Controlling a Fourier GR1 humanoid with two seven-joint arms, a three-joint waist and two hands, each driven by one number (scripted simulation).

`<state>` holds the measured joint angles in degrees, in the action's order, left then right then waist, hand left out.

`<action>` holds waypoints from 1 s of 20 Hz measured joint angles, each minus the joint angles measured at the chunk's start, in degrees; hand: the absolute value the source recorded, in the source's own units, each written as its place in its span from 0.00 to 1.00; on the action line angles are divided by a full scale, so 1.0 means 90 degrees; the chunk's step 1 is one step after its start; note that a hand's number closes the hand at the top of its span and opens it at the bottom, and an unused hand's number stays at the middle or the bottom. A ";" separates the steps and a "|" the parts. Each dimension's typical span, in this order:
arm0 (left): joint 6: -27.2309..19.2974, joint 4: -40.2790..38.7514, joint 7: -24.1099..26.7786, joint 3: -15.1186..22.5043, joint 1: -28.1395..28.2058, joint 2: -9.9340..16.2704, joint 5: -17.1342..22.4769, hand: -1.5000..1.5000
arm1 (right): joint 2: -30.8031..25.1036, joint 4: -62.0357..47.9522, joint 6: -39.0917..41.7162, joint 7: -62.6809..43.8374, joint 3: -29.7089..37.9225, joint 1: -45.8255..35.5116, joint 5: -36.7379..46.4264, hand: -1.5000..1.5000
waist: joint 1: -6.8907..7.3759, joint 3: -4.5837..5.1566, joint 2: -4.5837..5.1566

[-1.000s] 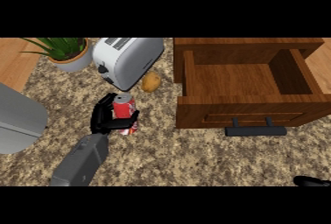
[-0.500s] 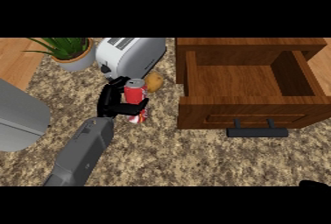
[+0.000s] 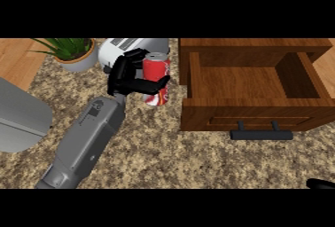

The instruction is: Pick up the can, place it into the drawer and close the drawer

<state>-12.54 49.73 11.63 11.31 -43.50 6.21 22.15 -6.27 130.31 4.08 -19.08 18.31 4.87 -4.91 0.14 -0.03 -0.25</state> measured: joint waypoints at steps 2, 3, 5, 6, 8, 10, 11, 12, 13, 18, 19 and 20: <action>-0.0171 0.0270 -0.0535 -0.0008 -0.0308 0.0005 -0.0018 1.00 | -0.0075 -0.0003 0.0026 -0.0058 0.0102 -0.0041 -0.0109 0.00 | -0.0012 -0.0001 0.0001; -0.0289 0.0351 -0.0730 -0.0017 -0.0472 -0.0024 -0.0053 1.00 | -0.0082 -0.0008 0.0069 -0.0007 0.0156 0.0008 -0.0167 0.00 | -0.0026 -0.0001 0.0002; -0.0550 0.0588 -0.1120 0.0048 -0.0728 -0.0128 -0.0171 1.00 | -0.0005 0.0016 0.0093 0.0080 0.0095 0.0090 -0.0115 0.00 | -0.0032 -0.0002 0.0002; -0.0636 0.0669 -0.1294 0.0061 -0.0873 -0.0166 -0.0220 1.00 | 0.0024 -0.0065 0.0063 0.0134 0.0048 0.0042 -0.0027 0.00 | -0.0030 -0.0001 0.0005; -0.0808 0.0773 -0.1703 0.0072 -0.1201 -0.0199 -0.0330 1.00 | 0.0004 -0.0074 0.0063 0.0102 0.0060 0.0018 -0.0024 0.00 | -0.0041 -0.0001 0.0009; -0.0960 0.0621 -0.1918 0.0047 -0.1606 -0.0308 -0.0457 1.00 | 0.0061 -0.0130 0.0021 0.0123 -0.0025 -0.0031 0.0065 0.00 | -0.0063 -0.0001 0.0020; -0.1001 0.0519 -0.2002 0.0023 -0.1804 -0.0351 -0.0514 1.00 | 0.0061 -0.0111 0.0005 0.0076 -0.0027 -0.0060 0.0047 0.00 | -0.0076 -0.0001 0.0023; -0.1010 0.0470 -0.2101 0.0002 -0.1944 -0.0377 -0.0553 1.00 | 0.0133 -0.0028 -0.0049 0.0042 -0.0136 -0.0042 0.0162 0.00 | -0.0080 -0.0001 0.0025; -0.1078 0.0374 -0.2202 -0.0015 -0.2124 -0.0440 -0.0608 1.00 | 0.0161 -0.0005 -0.0048 0.0086 -0.0142 -0.0006 0.0169 0.00 | -0.0090 0.0000 0.0027; -0.1131 -0.0285 -0.2406 -0.0260 -0.2970 -0.0571 -0.0744 1.00 | 0.0104 0.0050 -0.0040 0.0023 -0.0115 -0.0077 0.0143 0.00 | -0.0133 -0.0001 0.0042; -0.1177 -0.0378 -0.2505 -0.0272 -0.3163 -0.0596 -0.0743 1.00 | 0.0082 -0.0012 -0.0032 0.0046 -0.0074 -0.0109 0.0109 0.00 | -0.0140 0.0000 0.0043; -0.1217 -0.0533 -0.2549 -0.0298 -0.3363 -0.0615 -0.0742 1.00 | 0.0093 0.0001 -0.0042 0.0038 -0.0111 -0.0129 0.0135 0.00 | -0.0153 -0.0002 0.0047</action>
<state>-23.50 44.94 -11.31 8.63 -73.76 0.67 15.47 -5.43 130.32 3.71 -18.74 17.32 3.71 -3.69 -1.23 -0.04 0.17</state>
